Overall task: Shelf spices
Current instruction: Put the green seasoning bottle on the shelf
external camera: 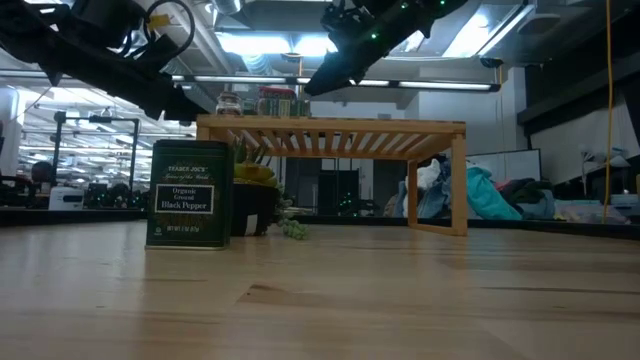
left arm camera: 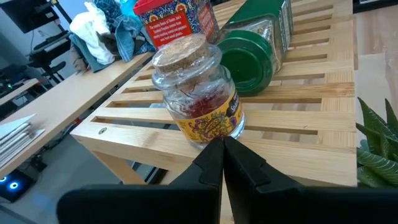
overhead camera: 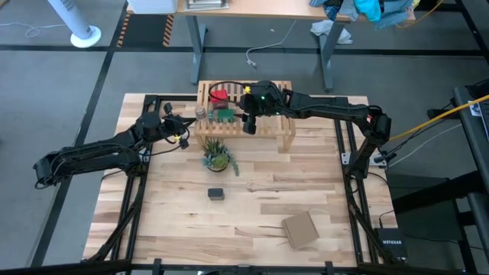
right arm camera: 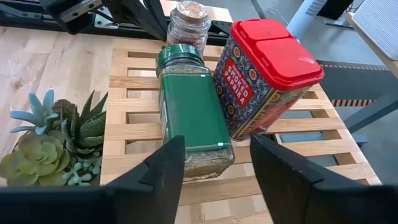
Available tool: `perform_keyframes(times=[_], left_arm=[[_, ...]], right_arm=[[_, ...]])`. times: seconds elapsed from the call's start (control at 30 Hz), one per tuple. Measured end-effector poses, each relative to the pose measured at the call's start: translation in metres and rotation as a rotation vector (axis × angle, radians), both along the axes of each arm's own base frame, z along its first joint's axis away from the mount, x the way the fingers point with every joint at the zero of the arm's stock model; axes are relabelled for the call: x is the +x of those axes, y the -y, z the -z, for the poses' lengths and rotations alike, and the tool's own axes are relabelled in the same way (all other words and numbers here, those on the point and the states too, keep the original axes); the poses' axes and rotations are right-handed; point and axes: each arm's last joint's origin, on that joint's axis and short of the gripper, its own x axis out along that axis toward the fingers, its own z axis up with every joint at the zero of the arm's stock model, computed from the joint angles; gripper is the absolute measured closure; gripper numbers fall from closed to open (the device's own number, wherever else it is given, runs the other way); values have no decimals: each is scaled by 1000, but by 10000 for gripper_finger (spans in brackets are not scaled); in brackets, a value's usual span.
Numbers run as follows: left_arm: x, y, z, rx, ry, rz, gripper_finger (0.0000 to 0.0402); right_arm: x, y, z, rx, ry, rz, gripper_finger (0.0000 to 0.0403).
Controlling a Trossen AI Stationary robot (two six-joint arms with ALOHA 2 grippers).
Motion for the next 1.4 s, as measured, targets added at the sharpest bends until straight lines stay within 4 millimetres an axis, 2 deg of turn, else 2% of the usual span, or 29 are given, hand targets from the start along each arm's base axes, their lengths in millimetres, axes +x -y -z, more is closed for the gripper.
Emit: perform_keyframes(times=[0.53,0.63,0.9,1.4], left_arm=[[0,0,0,0,0,0,396],[0,0,0,0,0,0,396],[0,0,1,-8,-13,0,396],[0,0,2,-6,-17,1,396]], right_arm=[[3,-3,-3,0,34,-27,395],[5,-2,-2,8,51,-49,393],[17,2,21,24,3,-47,398],[18,2,26,35,-22,-45,395]])
